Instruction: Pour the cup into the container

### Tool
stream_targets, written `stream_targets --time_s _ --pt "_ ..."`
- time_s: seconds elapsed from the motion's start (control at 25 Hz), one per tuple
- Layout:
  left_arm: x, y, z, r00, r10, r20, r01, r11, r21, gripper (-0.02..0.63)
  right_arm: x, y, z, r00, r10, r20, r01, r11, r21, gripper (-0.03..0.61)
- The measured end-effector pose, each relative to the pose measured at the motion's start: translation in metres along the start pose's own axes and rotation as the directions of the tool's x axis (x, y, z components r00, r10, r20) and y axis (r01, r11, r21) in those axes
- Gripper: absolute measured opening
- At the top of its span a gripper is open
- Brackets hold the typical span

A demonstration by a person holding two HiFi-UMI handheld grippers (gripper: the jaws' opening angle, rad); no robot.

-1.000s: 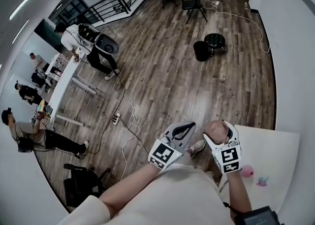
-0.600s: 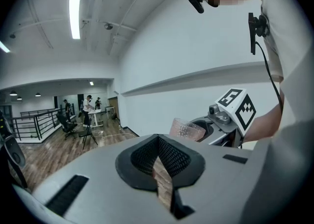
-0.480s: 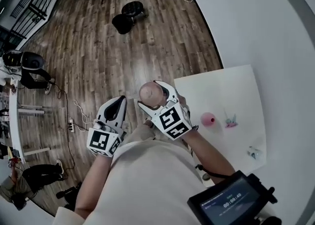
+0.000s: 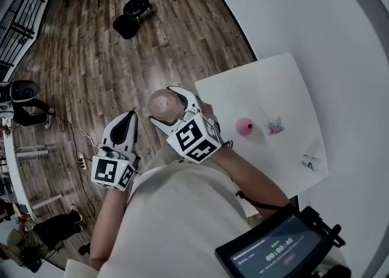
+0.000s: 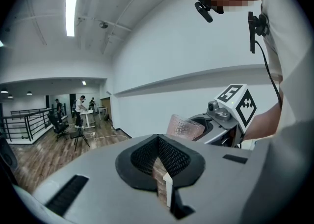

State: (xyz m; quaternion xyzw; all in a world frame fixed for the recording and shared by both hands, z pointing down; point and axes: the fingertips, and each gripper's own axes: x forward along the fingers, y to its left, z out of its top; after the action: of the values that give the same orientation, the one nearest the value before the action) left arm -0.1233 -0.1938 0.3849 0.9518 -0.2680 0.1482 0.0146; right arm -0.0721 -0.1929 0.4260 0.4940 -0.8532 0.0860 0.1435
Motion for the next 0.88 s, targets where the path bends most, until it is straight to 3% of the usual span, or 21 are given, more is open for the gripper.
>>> stream_targets --time_s 0.44,0.88 --pt "-0.007 -0.001 0.000 1.000 -0.009 0.026 0.009 1.000 -0.004 0.009 -0.003 0.016 0.013 1.000 0.003 -0.002 -0.003 1.000 -0.028 0.367" --pt "0.008 -0.005 -0.017 0.999 -0.004 0.032 0.004 1.000 0.007 0.009 -0.006 0.001 -0.006 1.000 -0.015 0.016 0.015 1.000 -0.014 0.367"
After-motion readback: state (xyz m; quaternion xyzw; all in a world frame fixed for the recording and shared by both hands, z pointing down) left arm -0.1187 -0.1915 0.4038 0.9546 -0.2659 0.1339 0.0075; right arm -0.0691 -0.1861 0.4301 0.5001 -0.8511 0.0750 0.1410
